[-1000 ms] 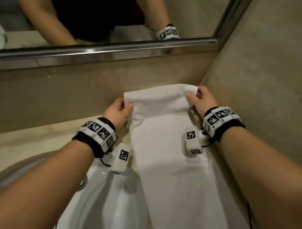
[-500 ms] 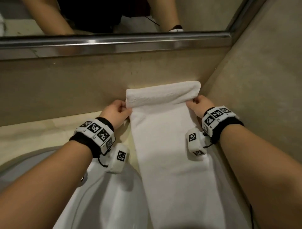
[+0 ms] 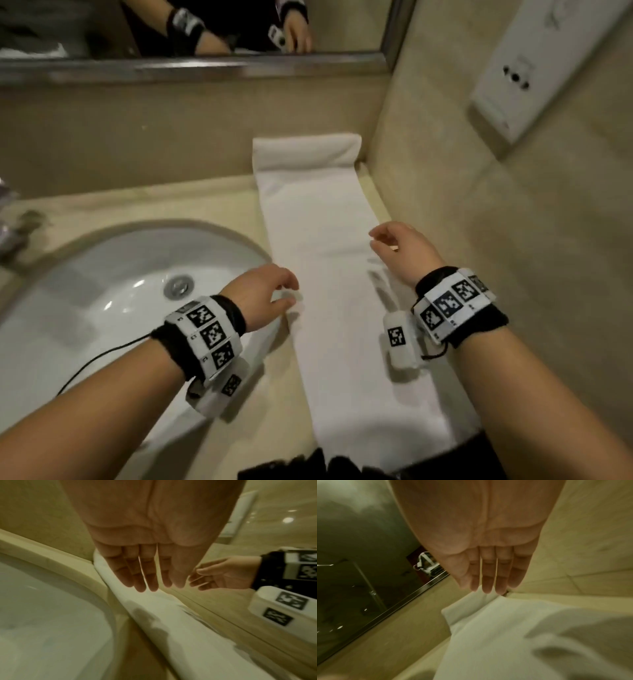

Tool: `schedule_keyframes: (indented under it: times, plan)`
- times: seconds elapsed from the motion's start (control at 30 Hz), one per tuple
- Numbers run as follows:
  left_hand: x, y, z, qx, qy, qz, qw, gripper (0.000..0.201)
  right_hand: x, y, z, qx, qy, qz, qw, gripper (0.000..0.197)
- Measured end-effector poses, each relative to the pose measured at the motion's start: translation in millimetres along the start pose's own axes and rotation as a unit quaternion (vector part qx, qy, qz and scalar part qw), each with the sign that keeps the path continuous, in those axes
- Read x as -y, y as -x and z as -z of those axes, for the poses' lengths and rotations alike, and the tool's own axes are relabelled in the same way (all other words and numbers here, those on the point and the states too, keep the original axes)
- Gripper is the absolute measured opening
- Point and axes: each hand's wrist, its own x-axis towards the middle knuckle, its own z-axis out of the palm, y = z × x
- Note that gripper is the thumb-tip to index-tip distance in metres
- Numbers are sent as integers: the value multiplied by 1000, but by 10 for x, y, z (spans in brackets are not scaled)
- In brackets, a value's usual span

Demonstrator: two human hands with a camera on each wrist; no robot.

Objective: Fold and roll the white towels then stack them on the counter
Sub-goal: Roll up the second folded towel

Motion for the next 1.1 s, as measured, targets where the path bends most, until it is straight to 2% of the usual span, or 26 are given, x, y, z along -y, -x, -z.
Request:
schedule_keyframes:
  times: [0.1,0.17,0.3,0.43,0.57,0.63,0.7,0.8,0.87,0.97,1.1]
  plan:
    - [-326,514,-417,42,-48,-25,998,23,-87,688,-250,54,29,29,998,21]
    - [-441,753,-674,48,-68,-33,996,24,-167,1045,-392,88,45,36,994,19]
    - [-569,1164,-1157,67,-103,-76,989,39,-433,1712,-578,115,63,48,990,13]
    - [-676,1351,-1395,18,-178,-86,980,47,-660,2132,-709,150,80,101,980,17]
    - [-876,1408,-1458,-55,-216,-122,967,28,-711,2238,-753,150,115,151,970,45]
    - [-887,1406,-1484,-64,-192,-93,975,22,-697,2254,-784,146,141,162,966,46]
    - [-816,1428,-1459,-74,-97,-30,992,22,-677,2273,-834,127,169,178,961,39]
    - [-643,1527,-1369,-95,-22,43,994,22,-740,2276,-794,74,186,173,964,33]
    - [-517,1616,-1293,-88,-3,79,993,21,-844,2267,-687,51,196,148,968,30]
    - [-388,1675,-1206,-79,60,132,986,17,-946,2227,-544,69,159,105,979,18]
    - [-339,1532,-1160,-55,93,193,975,12,-896,2052,-518,71,79,-7,994,20]
